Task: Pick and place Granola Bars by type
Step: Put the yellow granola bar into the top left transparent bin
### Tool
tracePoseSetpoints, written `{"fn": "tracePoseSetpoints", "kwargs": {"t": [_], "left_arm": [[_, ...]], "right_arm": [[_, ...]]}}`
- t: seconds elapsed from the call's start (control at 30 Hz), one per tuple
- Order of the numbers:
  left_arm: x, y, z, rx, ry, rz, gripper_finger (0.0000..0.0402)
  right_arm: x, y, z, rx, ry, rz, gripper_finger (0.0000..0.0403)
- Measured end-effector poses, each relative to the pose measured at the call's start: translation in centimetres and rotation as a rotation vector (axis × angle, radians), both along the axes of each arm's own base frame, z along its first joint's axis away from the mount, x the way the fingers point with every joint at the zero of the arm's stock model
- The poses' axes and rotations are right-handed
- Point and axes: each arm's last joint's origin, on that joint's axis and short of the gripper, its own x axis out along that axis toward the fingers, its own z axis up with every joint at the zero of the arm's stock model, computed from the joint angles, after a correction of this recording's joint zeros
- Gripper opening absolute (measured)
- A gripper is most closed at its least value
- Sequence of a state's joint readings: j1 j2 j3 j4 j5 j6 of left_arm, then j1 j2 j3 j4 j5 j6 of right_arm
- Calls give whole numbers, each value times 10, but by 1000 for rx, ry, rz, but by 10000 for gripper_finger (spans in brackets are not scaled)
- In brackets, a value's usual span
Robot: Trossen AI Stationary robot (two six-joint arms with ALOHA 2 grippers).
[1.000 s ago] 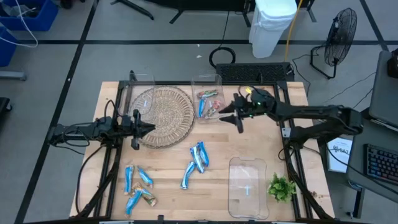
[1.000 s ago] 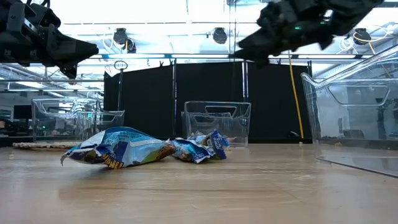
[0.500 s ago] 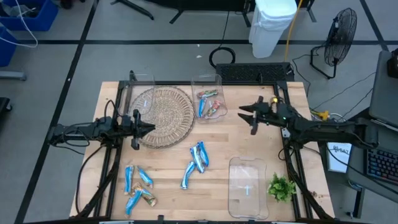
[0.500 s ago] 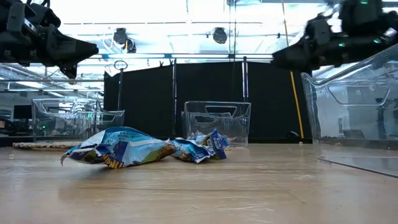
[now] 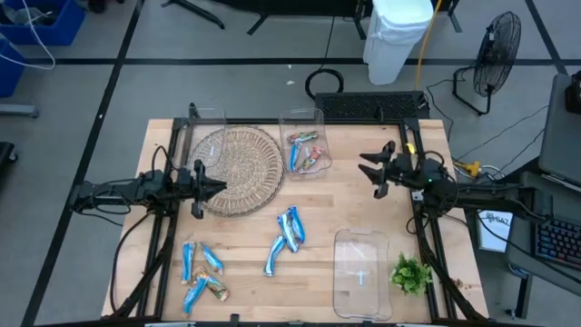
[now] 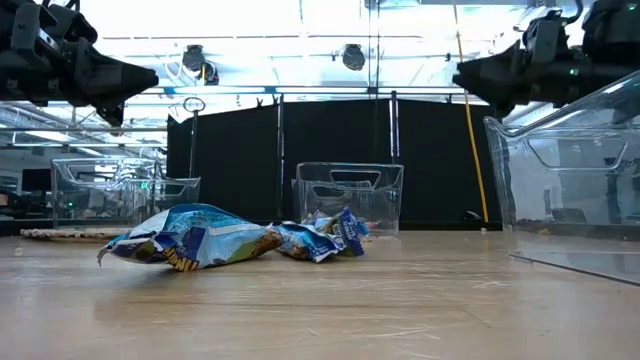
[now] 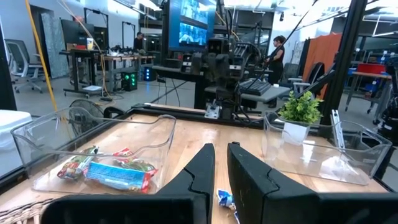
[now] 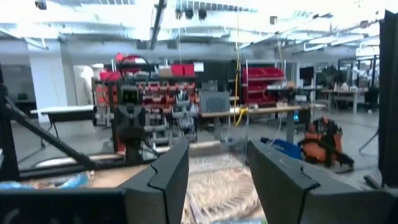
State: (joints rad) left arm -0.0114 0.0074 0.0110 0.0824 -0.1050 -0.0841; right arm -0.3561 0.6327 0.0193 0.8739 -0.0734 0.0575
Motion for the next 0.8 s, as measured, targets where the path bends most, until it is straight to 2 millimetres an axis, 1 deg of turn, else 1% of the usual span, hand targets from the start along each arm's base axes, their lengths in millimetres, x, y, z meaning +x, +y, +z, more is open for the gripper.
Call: {"fn": "tracePoseSetpoints", "kwargs": {"t": [0.4, 0.53, 0.67, 0.8], "left_arm": [[0, 0, -2, -1, 20, 0, 49], [0, 0, -2, 44, 24, 4, 49], [0, 0, -2, 89, 29, 15, 49], [0, 0, -2, 76, 28, 14, 49]], "right_arm": [[1, -3, -10, 49, 94, -30, 155], [1, -3, -13, 60, 125, -30, 152], [2, -3, -16, 66, 150, -30, 124], [2, -3, -18, 78, 173, -30, 70]]}}
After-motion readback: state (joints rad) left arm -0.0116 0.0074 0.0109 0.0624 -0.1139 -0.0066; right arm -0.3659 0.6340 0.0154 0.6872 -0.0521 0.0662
